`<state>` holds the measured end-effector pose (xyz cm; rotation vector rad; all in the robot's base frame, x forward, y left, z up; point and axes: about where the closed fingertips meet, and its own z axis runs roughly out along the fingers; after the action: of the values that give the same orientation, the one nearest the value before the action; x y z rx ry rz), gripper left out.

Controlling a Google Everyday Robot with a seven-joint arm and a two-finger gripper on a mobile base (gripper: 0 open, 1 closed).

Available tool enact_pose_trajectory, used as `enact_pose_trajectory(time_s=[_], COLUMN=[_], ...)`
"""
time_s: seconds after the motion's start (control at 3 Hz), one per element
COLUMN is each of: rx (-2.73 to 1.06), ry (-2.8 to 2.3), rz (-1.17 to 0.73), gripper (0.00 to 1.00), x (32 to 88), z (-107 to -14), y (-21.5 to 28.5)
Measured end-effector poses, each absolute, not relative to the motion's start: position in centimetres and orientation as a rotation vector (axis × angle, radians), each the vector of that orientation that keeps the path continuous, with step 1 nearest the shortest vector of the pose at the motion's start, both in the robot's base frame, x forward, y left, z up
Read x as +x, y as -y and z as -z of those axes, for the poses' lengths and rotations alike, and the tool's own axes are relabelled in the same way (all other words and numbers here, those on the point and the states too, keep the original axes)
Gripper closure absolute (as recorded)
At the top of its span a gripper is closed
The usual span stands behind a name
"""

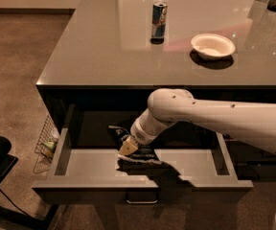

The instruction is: Pick blue chip bag from top drawer and place on counter

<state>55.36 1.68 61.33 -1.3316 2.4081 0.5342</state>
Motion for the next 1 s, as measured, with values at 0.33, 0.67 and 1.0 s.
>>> enact_pose_trajectory(time_s=[0.33, 0.67, 1.0], rx=[-1.334, -1.334, -1.334], ry=[-2.409, -2.409, -2.409], rz=[-0.536, -0.536, -0.536], gripper=[0.88, 1.00, 1.00], x=[55.28, 55.28, 55.28], z=[-61.22, -61.48, -61.51], y=[-1.76, -1.76, -1.76])
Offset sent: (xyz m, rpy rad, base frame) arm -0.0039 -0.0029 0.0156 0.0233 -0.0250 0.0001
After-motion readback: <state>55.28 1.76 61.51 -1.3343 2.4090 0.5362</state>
